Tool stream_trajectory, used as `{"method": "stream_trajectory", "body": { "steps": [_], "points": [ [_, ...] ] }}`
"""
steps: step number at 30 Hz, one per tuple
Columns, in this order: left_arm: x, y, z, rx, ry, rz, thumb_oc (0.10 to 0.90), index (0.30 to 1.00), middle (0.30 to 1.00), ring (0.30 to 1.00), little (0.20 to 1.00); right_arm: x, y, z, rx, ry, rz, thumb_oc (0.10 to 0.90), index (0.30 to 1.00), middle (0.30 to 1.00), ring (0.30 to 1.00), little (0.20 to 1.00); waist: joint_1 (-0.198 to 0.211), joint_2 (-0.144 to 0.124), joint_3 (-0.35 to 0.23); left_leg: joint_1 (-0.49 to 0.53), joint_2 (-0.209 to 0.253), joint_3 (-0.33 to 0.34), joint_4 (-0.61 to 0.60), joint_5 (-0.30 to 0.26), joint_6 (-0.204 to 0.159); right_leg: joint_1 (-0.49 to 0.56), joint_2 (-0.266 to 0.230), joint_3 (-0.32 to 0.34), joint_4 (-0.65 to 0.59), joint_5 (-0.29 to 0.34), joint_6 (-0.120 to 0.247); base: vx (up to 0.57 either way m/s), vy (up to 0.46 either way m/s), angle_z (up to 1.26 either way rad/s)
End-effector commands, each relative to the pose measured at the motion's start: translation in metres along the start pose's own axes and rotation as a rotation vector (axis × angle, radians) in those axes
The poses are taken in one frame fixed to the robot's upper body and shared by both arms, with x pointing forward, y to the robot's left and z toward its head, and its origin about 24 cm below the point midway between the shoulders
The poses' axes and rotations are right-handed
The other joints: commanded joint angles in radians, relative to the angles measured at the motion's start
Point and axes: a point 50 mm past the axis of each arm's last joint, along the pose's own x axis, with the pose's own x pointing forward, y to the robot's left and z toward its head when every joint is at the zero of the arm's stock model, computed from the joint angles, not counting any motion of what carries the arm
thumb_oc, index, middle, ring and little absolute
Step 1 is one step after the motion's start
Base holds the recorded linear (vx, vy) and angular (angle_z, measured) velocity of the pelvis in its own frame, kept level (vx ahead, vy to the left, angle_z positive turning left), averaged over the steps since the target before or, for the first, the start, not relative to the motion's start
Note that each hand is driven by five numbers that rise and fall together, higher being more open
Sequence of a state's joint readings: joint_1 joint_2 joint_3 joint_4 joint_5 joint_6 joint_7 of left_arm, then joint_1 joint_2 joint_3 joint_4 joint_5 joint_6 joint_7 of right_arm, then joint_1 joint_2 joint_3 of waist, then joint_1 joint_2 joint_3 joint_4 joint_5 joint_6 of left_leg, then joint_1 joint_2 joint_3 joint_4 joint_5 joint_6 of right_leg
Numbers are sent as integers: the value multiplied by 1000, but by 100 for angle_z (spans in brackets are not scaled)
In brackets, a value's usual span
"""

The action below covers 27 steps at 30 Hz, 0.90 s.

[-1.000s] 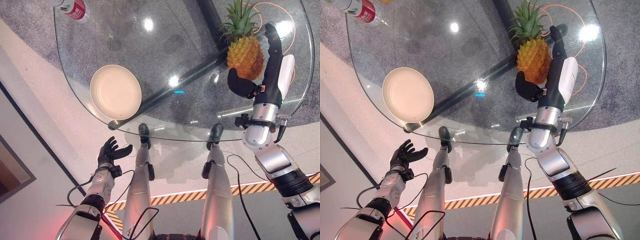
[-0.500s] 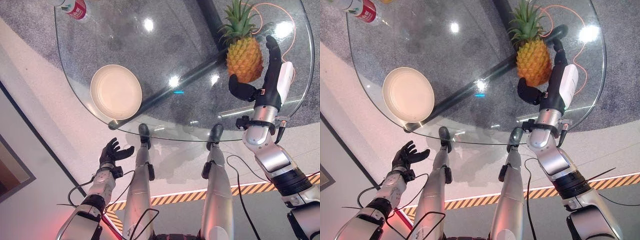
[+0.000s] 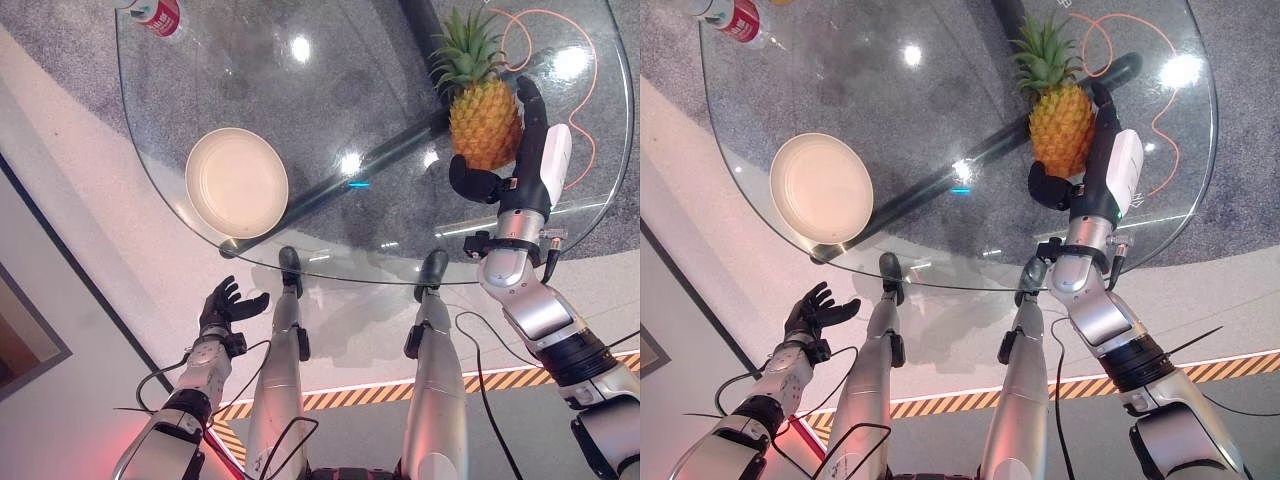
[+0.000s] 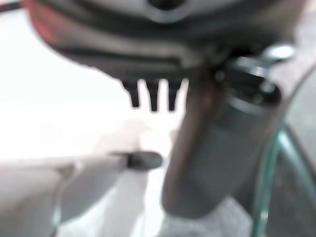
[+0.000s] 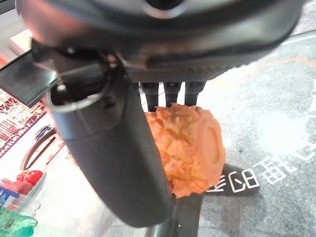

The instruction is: Pick up the fruit to the plate

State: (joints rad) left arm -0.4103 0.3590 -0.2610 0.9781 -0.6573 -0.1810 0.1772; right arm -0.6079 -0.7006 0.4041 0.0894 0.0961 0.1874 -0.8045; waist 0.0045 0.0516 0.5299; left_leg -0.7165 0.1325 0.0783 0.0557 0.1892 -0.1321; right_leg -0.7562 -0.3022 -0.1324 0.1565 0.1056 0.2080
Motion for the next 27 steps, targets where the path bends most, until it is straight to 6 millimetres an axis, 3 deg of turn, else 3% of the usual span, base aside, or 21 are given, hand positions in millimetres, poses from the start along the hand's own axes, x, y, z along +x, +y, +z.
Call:
{"method": "stream_trajectory", "body": {
  "steps": [1, 17, 18, 19, 27],
  "points": [
    [-5, 18, -15, 50, 43, 46, 800, 900, 900, 900, 900, 15, -13, 22, 54, -87, -76, 800, 900, 900, 900, 900, 8, 13, -10, -1, -6, -27, 48, -37, 12, -49, 13, -46, 62, 54, 0, 0, 0, 0],
    [-4, 17, -13, 54, 45, 38, 800, 900, 900, 900, 900, 13, 2, 2, 69, 73, 29, 800, 900, 900, 900, 900, 13, 12, -10, -1, -4, -25, 45, -34, 10, -53, 15, -48, 65, 55, -3, 0, 0, 0],
    [-4, 17, -13, 55, 45, 37, 800, 900, 900, 900, 900, 13, 3, 1, 71, 84, 36, 399, 556, 556, 556, 499, 13, 12, -10, -1, -4, -25, 46, -35, 10, -53, 15, -48, 65, 54, -3, 0, 0, 0],
    [-4, 17, -13, 55, 46, 35, 800, 900, 900, 900, 900, 13, 6, -2, 63, 100, 46, 100, 300, 300, 300, 200, 15, 13, -10, -1, -4, -25, 45, -34, 10, -53, 14, -49, 66, 54, -4, 0, 0, 0],
    [-5, 15, -15, 49, 49, 30, 800, 900, 900, 900, 900, 17, 7, -8, 36, 133, 52, 100, 300, 300, 300, 200, 21, 16, -10, 9, -4, -25, 37, -32, 11, -44, 12, -53, 58, 57, -4, -1, 0, 0]
  ]
}}
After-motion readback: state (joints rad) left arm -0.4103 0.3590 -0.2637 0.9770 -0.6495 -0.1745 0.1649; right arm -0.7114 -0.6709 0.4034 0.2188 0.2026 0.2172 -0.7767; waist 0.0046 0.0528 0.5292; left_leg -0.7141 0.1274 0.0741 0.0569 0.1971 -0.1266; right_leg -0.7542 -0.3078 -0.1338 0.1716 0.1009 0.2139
